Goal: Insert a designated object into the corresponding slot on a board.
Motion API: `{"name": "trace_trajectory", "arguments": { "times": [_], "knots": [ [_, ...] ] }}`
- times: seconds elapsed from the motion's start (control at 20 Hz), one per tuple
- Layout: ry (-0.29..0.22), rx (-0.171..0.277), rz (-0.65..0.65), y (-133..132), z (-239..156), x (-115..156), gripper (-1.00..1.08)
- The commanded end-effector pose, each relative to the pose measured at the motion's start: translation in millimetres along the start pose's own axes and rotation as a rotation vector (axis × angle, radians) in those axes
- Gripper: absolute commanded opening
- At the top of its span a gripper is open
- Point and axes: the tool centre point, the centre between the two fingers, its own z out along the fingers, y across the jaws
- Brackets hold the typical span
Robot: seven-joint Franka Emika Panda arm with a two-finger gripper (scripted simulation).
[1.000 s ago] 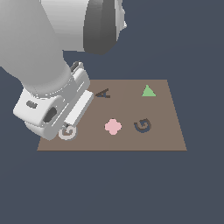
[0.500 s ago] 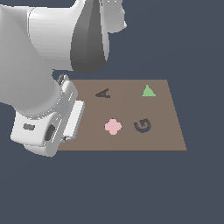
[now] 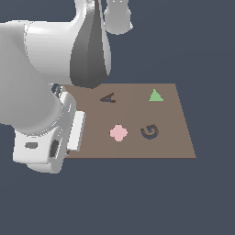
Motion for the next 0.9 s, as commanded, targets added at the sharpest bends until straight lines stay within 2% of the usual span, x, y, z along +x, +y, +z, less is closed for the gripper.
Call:
{"name": "trace_trajectory", "arguments": {
  "times": [0.0, 0.65, 0.7, 0.85],
  "knots": [
    [0.000, 0.000, -0.013, 2, 1, 0, 1.00],
    [0.000, 0.000, -0.016, 3, 21, 0, 1.00],
    [0.000, 0.000, -0.016, 3, 21, 0, -1.00],
    [0.000, 0.000, -0.016, 3, 21, 0, -1.00]
  ]
}}
